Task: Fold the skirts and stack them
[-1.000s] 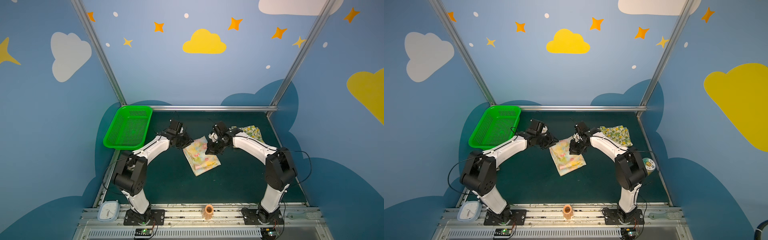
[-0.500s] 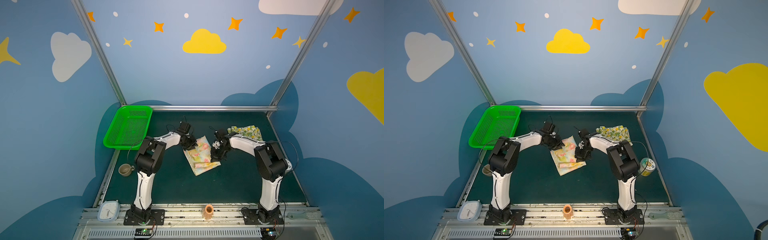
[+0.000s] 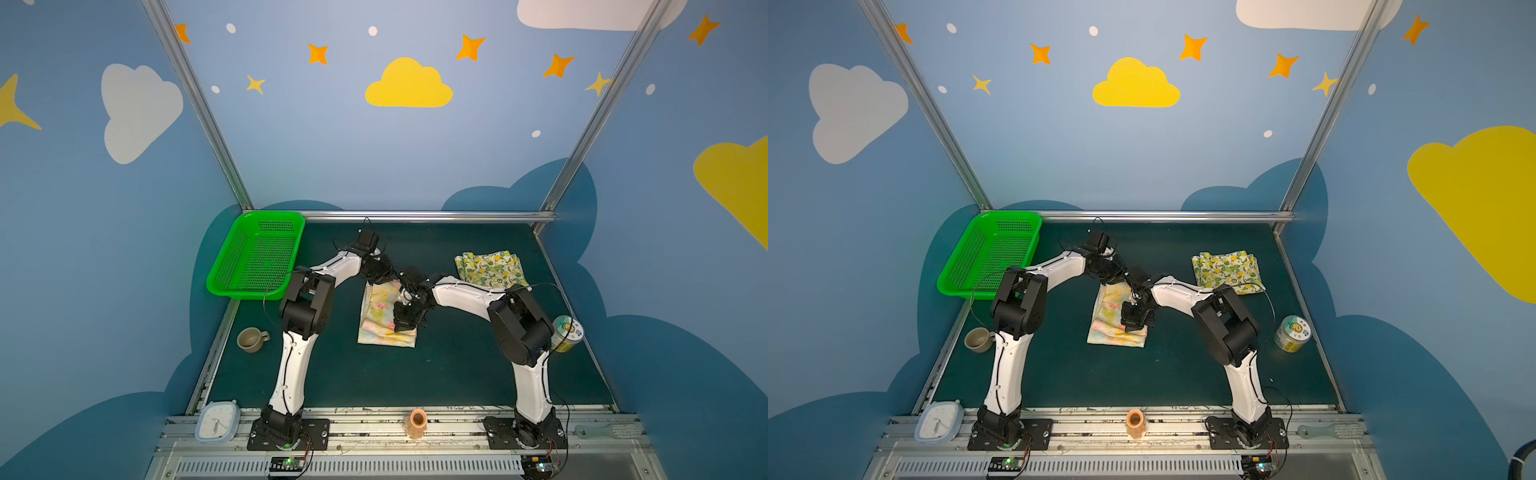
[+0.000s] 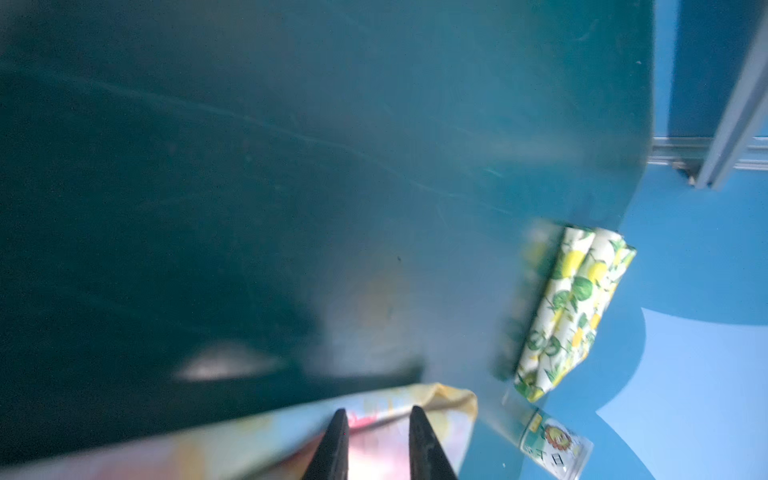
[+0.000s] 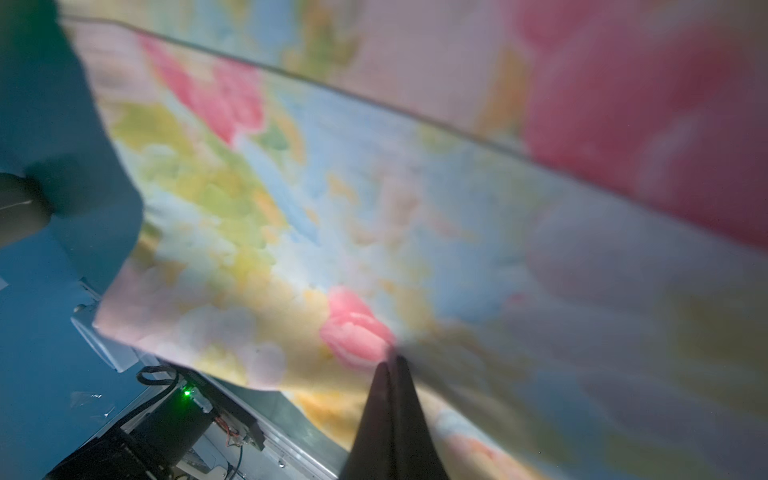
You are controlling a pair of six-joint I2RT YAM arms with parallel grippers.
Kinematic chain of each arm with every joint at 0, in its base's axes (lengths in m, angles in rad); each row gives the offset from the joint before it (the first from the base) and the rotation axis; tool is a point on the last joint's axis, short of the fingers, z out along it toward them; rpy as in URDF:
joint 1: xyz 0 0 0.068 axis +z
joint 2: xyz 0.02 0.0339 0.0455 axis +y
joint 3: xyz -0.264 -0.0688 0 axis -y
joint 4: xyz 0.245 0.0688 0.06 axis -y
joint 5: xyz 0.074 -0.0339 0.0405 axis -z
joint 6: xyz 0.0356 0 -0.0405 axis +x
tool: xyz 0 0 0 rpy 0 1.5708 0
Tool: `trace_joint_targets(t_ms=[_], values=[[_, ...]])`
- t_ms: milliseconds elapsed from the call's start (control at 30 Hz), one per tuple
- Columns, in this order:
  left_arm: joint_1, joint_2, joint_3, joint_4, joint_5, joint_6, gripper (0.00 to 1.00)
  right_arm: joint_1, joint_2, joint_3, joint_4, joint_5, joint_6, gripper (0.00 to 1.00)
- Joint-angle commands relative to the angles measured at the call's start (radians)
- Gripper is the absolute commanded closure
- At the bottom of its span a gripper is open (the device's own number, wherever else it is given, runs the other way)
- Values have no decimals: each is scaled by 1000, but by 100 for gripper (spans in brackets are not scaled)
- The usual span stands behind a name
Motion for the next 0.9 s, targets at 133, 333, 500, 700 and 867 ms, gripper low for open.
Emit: trace_joint_targets(t_ms=[133,333,500,700,867], values=[[-24,-306,-243,17,-7,-72,72,-145,-56,122,-58,-79,-66,100],[-89,-496,-544,81,-95,-187,72,-248,36,266,-148,-101,-176,100],[-156,-549,-683,108,-141,-244,72,-273,140,351,-182,-89,-219,100],[-189,-528,-754,123,-176,-279,73,-276,227,375,-182,-95,-231,100],[-180,-491,-755,75,-202,-243,74,-275,239,310,-158,-76,-224,100]])
